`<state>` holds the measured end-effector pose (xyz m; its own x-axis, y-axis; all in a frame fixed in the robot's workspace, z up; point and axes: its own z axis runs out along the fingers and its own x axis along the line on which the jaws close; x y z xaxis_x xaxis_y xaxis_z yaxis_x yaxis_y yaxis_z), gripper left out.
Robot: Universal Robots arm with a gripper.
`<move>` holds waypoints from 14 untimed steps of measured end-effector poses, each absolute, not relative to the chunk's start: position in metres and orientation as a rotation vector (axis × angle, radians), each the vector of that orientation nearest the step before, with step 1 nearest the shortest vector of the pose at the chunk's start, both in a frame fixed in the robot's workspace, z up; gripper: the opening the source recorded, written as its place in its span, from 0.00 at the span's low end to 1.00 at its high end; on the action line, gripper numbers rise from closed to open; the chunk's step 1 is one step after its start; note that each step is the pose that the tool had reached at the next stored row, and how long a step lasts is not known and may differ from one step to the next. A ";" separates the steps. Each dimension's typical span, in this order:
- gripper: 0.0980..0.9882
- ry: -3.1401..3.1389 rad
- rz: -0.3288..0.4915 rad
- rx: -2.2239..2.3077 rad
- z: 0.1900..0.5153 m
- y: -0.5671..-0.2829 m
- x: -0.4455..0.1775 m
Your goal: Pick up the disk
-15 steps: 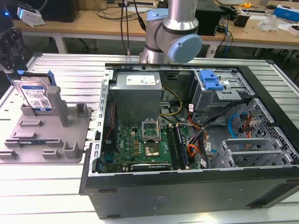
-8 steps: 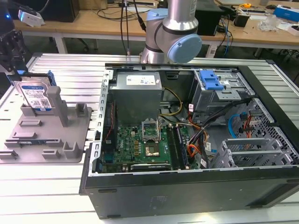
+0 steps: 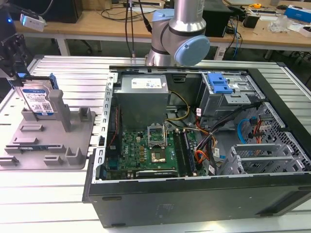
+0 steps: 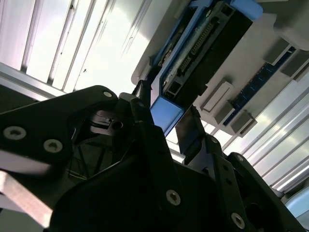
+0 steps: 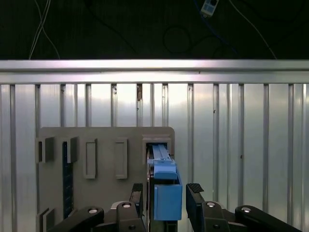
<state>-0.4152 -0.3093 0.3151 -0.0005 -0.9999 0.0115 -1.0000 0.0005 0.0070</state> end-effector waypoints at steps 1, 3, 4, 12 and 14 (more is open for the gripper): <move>0.43 -2.213 0.005 2.212 0.314 -0.309 -0.415; 0.43 -2.213 0.005 2.212 0.313 -0.309 -0.415; 0.43 -2.213 0.005 2.212 0.312 -0.309 -0.416; 0.43 -2.213 0.005 2.212 0.306 -0.309 -0.416; 0.43 -2.213 0.005 2.212 0.305 -0.309 -0.416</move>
